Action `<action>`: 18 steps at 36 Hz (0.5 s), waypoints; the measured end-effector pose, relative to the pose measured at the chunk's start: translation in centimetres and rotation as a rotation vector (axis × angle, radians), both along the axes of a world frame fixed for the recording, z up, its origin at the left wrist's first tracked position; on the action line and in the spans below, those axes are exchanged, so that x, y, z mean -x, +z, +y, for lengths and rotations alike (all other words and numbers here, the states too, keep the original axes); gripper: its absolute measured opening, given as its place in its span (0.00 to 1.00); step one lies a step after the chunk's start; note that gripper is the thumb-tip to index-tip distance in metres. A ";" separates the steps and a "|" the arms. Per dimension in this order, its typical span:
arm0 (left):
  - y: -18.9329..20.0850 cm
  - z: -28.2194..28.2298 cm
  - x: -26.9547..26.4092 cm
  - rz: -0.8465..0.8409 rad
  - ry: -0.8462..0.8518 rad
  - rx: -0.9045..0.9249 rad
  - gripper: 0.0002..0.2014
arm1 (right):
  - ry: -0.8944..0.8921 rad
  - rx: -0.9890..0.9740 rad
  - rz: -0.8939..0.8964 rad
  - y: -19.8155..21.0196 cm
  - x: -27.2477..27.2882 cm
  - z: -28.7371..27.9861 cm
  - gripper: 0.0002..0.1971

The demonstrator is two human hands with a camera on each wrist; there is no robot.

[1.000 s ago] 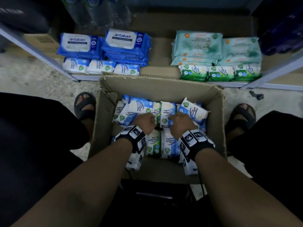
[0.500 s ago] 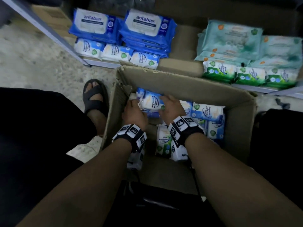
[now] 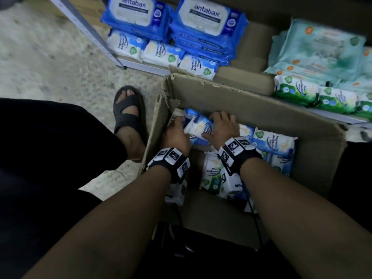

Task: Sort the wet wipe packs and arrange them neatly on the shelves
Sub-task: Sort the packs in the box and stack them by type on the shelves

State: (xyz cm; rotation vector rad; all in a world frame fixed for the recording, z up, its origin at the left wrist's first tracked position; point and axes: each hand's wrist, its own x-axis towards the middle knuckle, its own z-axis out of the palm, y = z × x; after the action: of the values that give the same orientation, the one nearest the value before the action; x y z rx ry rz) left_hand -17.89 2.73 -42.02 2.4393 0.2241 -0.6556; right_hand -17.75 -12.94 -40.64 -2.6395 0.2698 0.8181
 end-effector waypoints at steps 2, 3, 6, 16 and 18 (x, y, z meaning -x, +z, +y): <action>0.2 0.2 0.0 0.029 0.005 0.031 0.20 | -0.013 -0.032 0.011 0.2 0.3 -0.2 0.28; 0.2 0.3 0.0 0.038 0.010 0.051 0.19 | -0.018 -0.038 0.018 0.3 0.5 -0.3 0.27; 0.7 0.7 0.2 0.051 0.015 0.100 0.18 | -0.042 -0.023 0.056 0.8 0.9 -0.4 0.30; 2.3 -0.1 1.4 0.205 -0.049 0.178 0.15 | -0.177 -0.071 0.093 3.0 1.9 -2.3 0.36; 2.8 -0.6 1.6 0.287 -0.068 0.230 0.16 | -0.183 -0.100 0.101 3.3 2.4 -2.8 0.36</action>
State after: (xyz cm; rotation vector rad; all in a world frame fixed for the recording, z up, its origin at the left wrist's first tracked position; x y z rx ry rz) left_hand -19.47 2.15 -39.27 2.1364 0.1687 -1.0051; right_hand -20.19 -15.69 -37.29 -2.4424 0.4765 0.8809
